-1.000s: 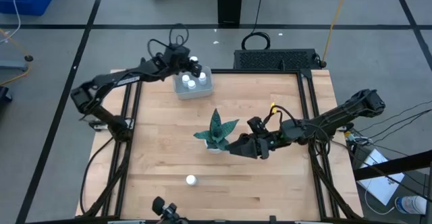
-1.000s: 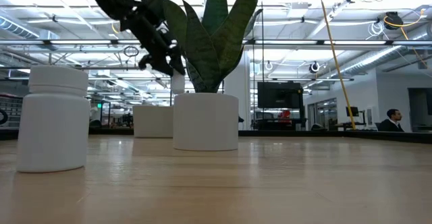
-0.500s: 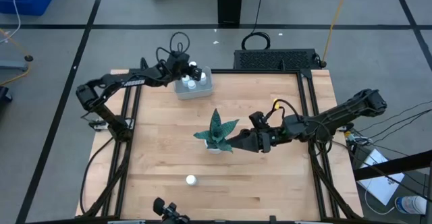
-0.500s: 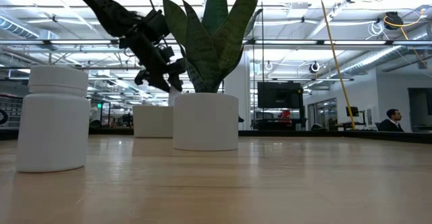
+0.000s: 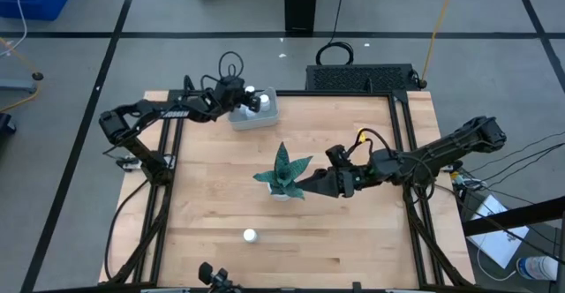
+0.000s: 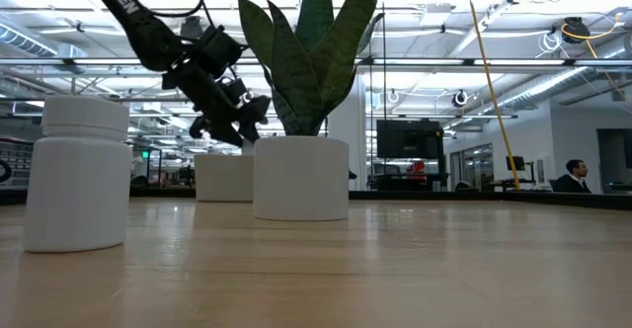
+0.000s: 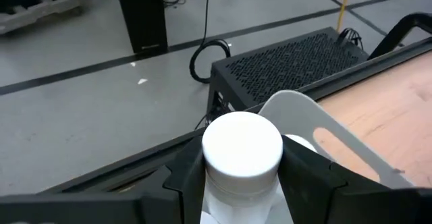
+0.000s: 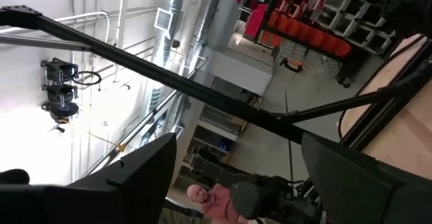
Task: Pick and place pill bottles into a basket
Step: Put the white medicine bottle into the gray bin
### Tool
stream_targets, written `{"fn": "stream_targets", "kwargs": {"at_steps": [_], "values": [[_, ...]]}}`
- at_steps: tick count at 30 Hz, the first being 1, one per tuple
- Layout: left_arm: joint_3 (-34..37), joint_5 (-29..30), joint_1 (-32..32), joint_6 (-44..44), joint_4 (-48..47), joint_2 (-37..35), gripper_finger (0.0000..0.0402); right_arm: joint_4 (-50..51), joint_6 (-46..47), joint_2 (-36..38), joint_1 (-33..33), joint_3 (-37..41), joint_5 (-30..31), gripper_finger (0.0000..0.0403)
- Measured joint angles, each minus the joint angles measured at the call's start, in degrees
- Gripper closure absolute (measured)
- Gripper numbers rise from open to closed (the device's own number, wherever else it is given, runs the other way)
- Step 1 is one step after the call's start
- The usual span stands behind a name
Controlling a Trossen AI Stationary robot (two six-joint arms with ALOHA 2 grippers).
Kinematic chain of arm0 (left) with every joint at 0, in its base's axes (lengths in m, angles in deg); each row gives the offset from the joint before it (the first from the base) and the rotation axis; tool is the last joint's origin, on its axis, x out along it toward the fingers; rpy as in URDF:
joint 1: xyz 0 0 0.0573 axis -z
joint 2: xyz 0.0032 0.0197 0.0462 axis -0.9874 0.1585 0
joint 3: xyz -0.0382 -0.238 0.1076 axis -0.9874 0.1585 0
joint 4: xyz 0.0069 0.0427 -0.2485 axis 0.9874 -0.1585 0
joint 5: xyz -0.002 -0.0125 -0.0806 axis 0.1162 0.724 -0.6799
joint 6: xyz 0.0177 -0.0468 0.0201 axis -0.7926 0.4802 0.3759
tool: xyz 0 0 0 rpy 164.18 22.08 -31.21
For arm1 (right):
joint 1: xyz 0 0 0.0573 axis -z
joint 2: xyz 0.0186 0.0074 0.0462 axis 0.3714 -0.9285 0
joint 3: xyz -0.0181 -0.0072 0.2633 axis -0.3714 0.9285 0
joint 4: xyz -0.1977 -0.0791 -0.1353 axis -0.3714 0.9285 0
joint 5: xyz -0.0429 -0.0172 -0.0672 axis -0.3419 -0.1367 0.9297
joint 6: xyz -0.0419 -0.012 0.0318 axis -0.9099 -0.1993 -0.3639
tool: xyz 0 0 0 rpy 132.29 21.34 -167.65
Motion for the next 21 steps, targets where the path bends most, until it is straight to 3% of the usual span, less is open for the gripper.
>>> {"fn": "stream_targets", "kwargs": {"at_steps": [9, 21], "values": [[4.9, -0.9, -0.4, -2.2, 7.2, 0.0, 0.0236, 0.1, 0.1, 0.0, 1.4, 0.0, 0.0, 0.0094], [5.2, -1.3, -0.5, -3.1, 10.3, 4.0, 0.0231, 0.1, 0.2, 0.0, 1.7, 0.0, 0.0, 0.0094]]}}
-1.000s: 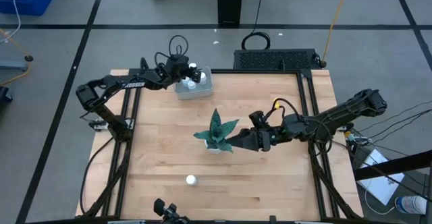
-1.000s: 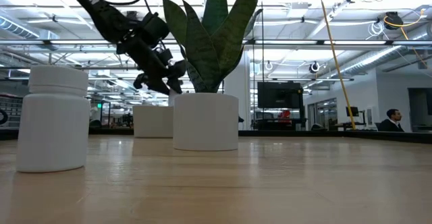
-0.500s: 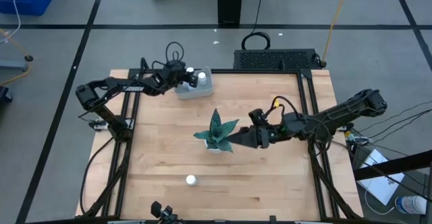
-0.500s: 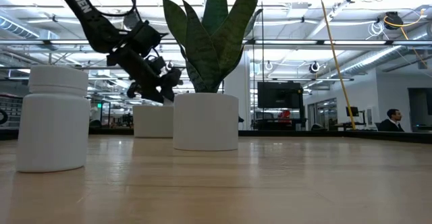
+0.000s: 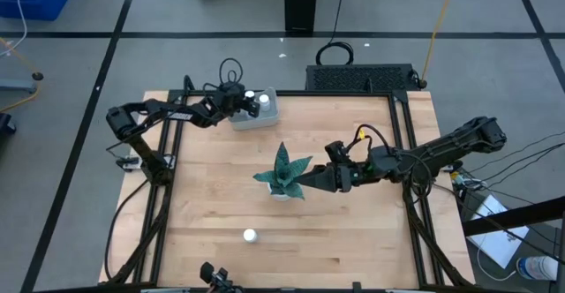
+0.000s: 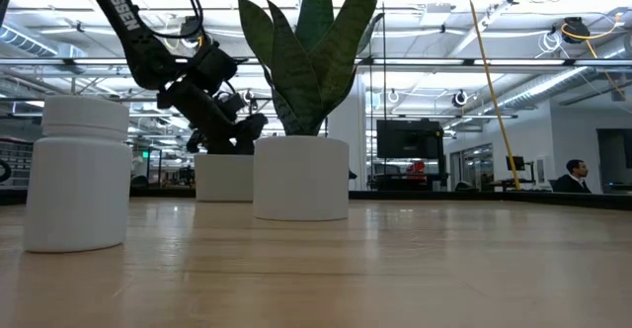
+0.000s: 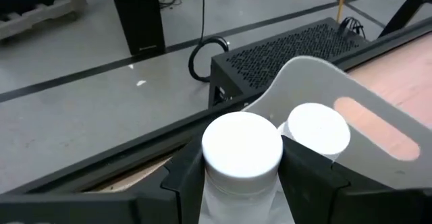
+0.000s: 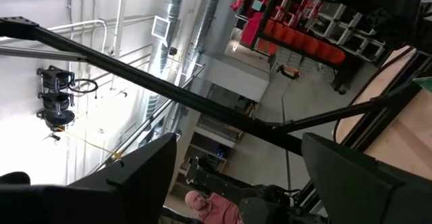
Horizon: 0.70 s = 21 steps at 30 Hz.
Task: Pick and place pill bottles into a basket
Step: Put the white medicine bottle into the gray bin
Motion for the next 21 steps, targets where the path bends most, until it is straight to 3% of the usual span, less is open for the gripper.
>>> {"fn": "stream_targets", "kwargs": {"at_steps": [8, 21], "values": [[0.0, 0.9, -0.4, -0.6, -0.2, 0.0, 0.0223, 0.0, -0.3, 0.0, 0.0, 0.0, -0.1, 0.0094], [-0.1, 3.1, -0.4, -0.8, -0.9, 0.0, 0.0156, 0.0, -0.4, 0.0, 0.0, 0.0, -0.2, 0.0094]]}}
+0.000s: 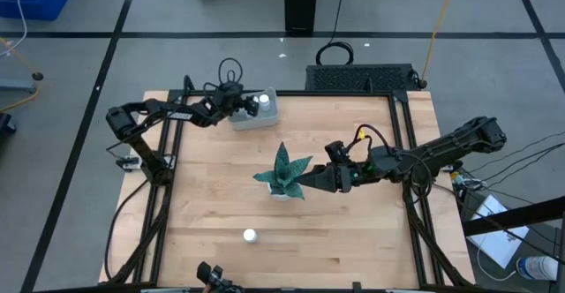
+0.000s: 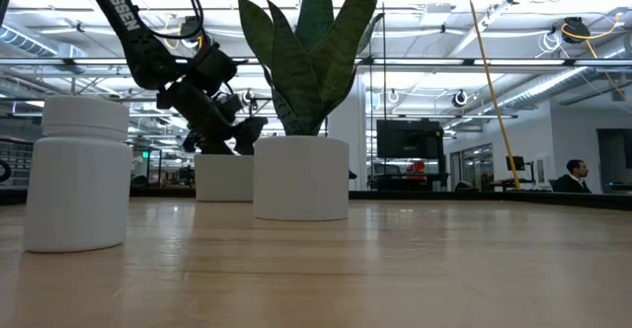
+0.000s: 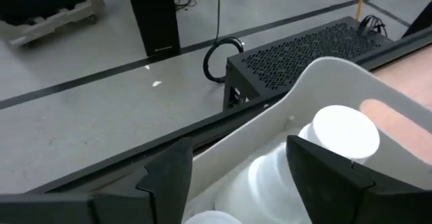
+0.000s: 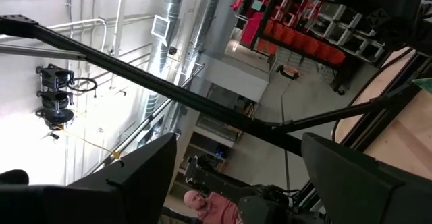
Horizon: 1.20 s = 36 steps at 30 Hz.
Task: Pick and place pill bottles into a basket
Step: Put the white medicine bottle into the gray bin
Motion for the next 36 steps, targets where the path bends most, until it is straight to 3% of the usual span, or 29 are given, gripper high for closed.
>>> {"fn": "stream_targets", "kwargs": {"at_steps": [12, 18, 24, 30, 36], "values": [[0.0, -0.2, 0.7, 0.3, -0.8, -0.9, 0.0135, 0.0, 0.0, 0.0, 0.0, 0.0, 0.0, 0.0094], [0.0, -0.3, 1.2, 0.8, -1.4, -5.8, 0.0137, 0.0, -1.2, 0.0, 0.0, 0.0, 0.0, 0.0094], [0.0, -5.2, 4.0, 2.3, -11.9, -16.9, 0.0137, 0.0, -4.1, 0.0, 0.0, 0.0, 0.0, 0.0094], [0.0, -5.7, 12.0, 5.0, -27.7, -31.0, 0.0137, 0.2, -8.9, 0.0, -0.1, 0.0, -0.2, 0.0094], [0.0, -10.5, 18.5, 11.3, -37.5, -45.6, 0.0137, 9.5, -8.7, -0.1, -4.3, 0.0, -0.3, 0.0094]]}}
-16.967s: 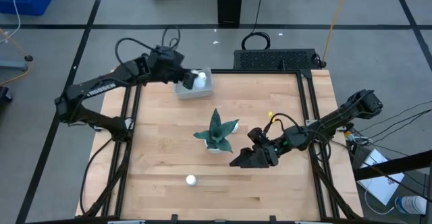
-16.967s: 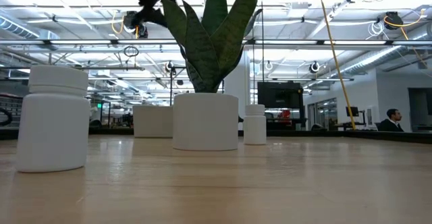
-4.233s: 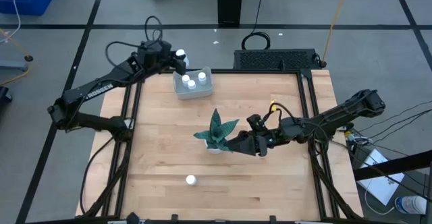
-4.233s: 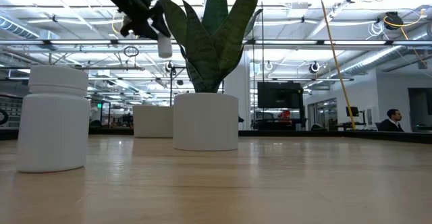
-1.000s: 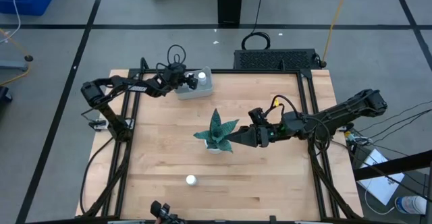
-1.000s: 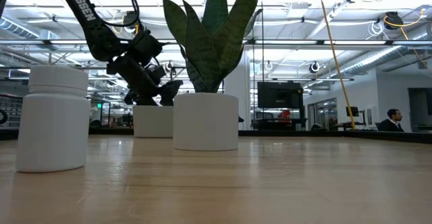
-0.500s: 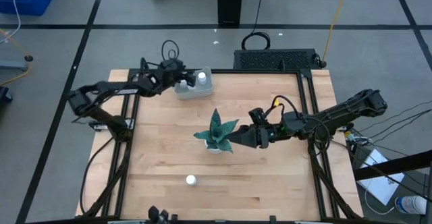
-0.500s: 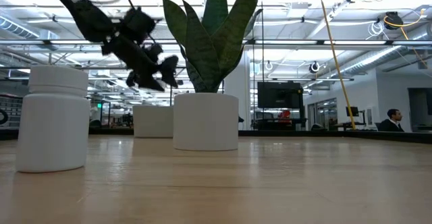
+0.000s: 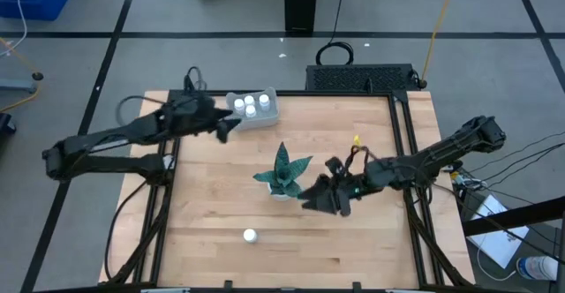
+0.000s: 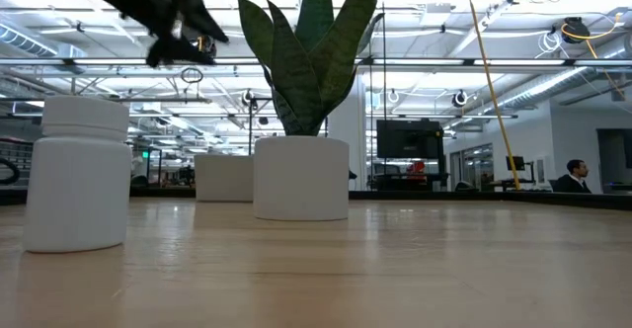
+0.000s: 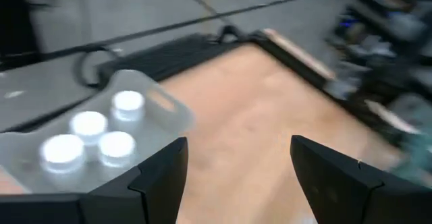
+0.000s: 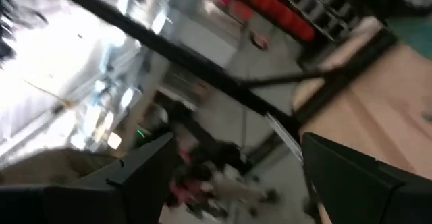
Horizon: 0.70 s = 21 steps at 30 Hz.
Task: Pick and place pill bottles into a basket
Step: Put the white medicine bottle into the gray bin
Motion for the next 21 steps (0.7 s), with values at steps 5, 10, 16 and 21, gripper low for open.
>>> {"fn": "stream_targets", "kwargs": {"at_steps": [5, 10, 16, 21], "values": [[0.0, -5.5, 6.2, 3.5, -5.6, -8.6, 0.0137, 5.5, -1.0, -0.2, -2.6, 0.0, 0.4, 0.0094], [0.0, -9.8, 13.6, 12.3, -11.0, -10.9, 0.0137, 4.7, -0.8, -0.2, -2.9, 0.0, 0.6, 0.0094], [-1.6, -8.8, 25.3, 19.2, -12.9, -6.2, 0.0137, 8.3, -1.4, -0.2, -3.0, 0.0, 0.2, 0.0094], [-7.3, -4.8, 32.9, 28.6, -17.3, 1.9, 0.0137, 9.8, -2.6, -0.2, -3.4, 0.0, -1.4, 0.0094]]}}
